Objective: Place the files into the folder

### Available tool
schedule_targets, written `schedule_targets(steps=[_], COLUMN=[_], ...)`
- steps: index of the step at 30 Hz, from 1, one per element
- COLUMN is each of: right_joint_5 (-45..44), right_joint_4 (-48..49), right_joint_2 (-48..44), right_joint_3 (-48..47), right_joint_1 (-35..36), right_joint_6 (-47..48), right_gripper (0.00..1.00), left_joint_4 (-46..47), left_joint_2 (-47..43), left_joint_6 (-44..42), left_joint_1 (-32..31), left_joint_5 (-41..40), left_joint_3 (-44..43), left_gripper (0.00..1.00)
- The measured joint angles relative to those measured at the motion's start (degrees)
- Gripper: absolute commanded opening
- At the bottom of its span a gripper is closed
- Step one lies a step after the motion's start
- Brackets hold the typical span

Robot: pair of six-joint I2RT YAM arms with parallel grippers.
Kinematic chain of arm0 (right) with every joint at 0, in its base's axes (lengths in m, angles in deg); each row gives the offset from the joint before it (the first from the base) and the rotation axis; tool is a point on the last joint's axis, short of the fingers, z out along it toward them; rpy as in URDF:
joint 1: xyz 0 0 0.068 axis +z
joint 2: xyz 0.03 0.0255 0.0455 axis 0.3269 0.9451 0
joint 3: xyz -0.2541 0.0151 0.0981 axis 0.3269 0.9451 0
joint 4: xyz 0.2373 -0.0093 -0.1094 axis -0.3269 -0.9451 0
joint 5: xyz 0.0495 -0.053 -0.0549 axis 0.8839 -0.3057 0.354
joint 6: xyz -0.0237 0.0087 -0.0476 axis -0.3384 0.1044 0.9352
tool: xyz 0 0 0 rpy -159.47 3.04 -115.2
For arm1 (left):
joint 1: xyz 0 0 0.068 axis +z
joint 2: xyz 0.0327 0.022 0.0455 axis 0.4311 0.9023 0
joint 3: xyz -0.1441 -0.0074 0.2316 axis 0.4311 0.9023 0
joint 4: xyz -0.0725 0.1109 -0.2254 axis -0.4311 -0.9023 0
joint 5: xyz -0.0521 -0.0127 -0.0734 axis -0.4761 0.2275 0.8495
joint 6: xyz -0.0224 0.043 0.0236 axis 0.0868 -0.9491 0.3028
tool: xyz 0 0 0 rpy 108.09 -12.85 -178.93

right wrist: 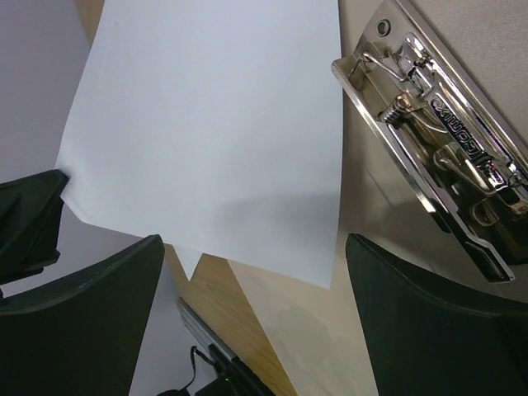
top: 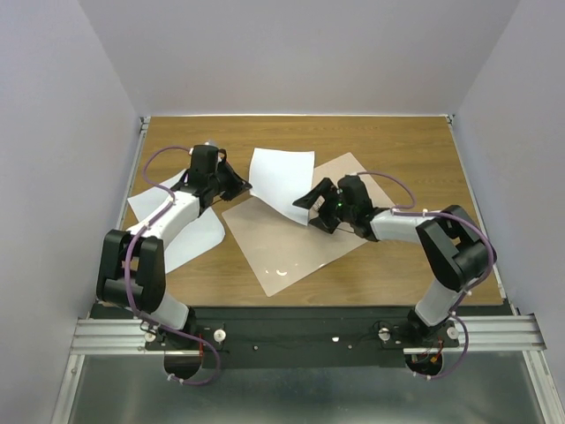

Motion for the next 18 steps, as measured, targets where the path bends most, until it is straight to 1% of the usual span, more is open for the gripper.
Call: schedule_targets(steps=[14, 18], right_joint_5=[0.1, -1.7], right_joint_4=[4.9, 2.9], right_joint_2=[3.2, 2.4], right_joint_3=[1.0, 0.6], right_joint_1=[1.7, 2.4], right_joint_6=[-2.1, 0.9], right_gripper=[0.99, 1.00], left_joint_4=[0.3, 0.0], left_joint_2=[-2.4, -3.9], left_joint_6=[0.4, 0.3], left_joint_1=[-1.1, -1.6], left_joint_5=[-0.1, -1.9], left_joint_3=[1.3, 1.3], left_gripper=[0.00, 0.00])
